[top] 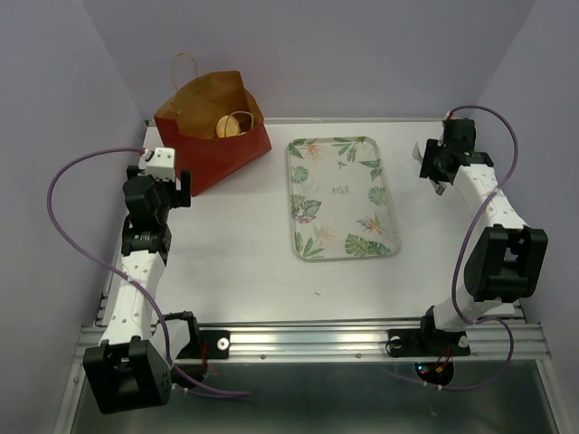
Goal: Take the fake bread out of the paper bag
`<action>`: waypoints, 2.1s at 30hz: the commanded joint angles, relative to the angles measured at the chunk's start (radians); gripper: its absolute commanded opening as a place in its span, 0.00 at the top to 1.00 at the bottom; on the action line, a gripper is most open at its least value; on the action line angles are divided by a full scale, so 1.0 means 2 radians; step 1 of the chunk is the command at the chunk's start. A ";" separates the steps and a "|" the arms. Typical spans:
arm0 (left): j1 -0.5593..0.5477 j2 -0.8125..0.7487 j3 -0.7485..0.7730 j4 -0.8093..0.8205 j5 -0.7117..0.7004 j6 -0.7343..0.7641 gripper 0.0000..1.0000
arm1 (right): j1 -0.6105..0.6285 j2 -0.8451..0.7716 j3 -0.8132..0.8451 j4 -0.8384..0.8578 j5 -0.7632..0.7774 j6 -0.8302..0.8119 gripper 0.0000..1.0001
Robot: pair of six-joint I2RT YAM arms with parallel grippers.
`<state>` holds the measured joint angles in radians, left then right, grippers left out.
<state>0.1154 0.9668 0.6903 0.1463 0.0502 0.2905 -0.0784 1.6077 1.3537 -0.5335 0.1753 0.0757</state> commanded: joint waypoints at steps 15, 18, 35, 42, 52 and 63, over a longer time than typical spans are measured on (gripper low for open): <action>0.003 0.400 0.756 -0.227 0.114 -0.009 0.06 | 0.038 -0.038 0.052 -0.023 -0.031 0.007 0.44; 0.001 0.491 0.943 -0.334 0.157 0.013 0.05 | 0.038 -0.043 0.047 -0.019 -0.028 0.008 0.44; -0.003 0.511 0.750 -0.210 0.105 0.049 0.03 | 0.042 -0.049 0.023 -0.010 -0.022 0.015 0.43; -0.002 0.531 0.733 -0.226 0.126 0.055 0.03 | 0.042 -0.054 0.010 -0.009 -0.009 0.010 0.42; 0.005 0.565 0.741 -0.237 0.119 0.076 0.12 | 0.042 -0.057 0.011 -0.010 -0.009 0.006 0.41; 0.005 0.526 0.670 -0.247 0.186 0.090 1.00 | 0.042 -0.068 0.011 -0.010 -0.018 0.005 0.43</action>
<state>0.1200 2.1204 2.1242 -0.3504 0.3260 0.4496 -0.0040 1.5227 1.3705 -0.5953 0.1463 0.1005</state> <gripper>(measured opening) 0.162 0.577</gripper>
